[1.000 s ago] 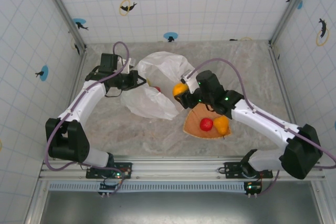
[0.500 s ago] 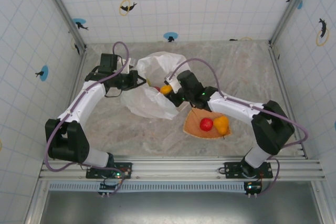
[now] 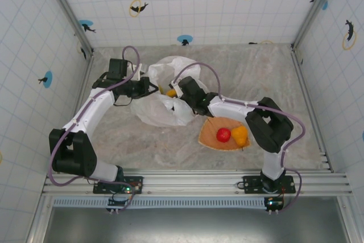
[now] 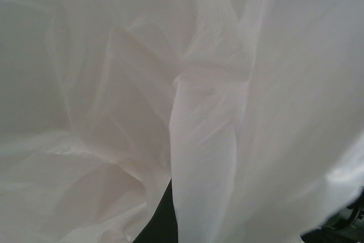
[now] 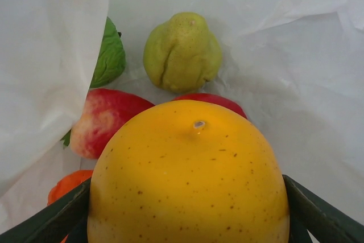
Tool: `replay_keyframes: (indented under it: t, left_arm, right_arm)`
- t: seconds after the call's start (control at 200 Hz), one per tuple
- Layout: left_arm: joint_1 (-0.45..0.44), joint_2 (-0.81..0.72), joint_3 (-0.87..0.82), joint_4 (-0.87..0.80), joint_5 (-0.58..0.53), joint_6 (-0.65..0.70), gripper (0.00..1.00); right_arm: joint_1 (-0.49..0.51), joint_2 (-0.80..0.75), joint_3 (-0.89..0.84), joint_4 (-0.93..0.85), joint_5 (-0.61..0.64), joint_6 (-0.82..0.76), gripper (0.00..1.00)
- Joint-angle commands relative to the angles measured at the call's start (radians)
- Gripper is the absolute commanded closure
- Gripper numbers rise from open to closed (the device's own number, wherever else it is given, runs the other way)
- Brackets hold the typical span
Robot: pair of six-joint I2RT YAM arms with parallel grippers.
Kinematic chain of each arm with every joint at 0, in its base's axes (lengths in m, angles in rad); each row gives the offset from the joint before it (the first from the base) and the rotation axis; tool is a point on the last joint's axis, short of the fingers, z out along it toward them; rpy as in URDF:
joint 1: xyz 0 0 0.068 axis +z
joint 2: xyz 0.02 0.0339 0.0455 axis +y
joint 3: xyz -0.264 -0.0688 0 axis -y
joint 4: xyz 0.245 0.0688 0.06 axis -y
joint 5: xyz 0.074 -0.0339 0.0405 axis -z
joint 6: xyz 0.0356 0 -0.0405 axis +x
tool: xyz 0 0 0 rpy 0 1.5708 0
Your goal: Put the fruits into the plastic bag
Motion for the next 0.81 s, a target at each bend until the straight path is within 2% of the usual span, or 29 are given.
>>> replay_keyframes:
  t: [0.0,0.15,0.41,0.571,0.801]
  left_arm:
    - [0.004,-0.031,-0.006,0.008,0.013,-0.011,1.0]
    - [0.004,-0.031,-0.008,0.009,0.013,-0.008,1.0]
    - [0.004,-0.026,-0.012,0.023,0.014,-0.008,1.0]
    - [0.003,-0.02,-0.012,0.029,0.014,-0.007,1.0]
    - [0.004,-0.017,-0.019,0.04,0.013,-0.007,1.0]
  right_arm:
    - [-0.002,0.024,0.07,0.025,-0.024,0.049,0.23]
    - [-0.009,-0.006,0.073,-0.027,-0.039,0.052,0.13]
    - [-0.029,-0.13,-0.003,-0.053,-0.08,0.055,0.09]
    - [-0.042,-0.222,-0.071,-0.06,-0.118,0.063,0.09]
    - [-0.071,-0.365,-0.145,-0.124,-0.218,0.052,0.15]
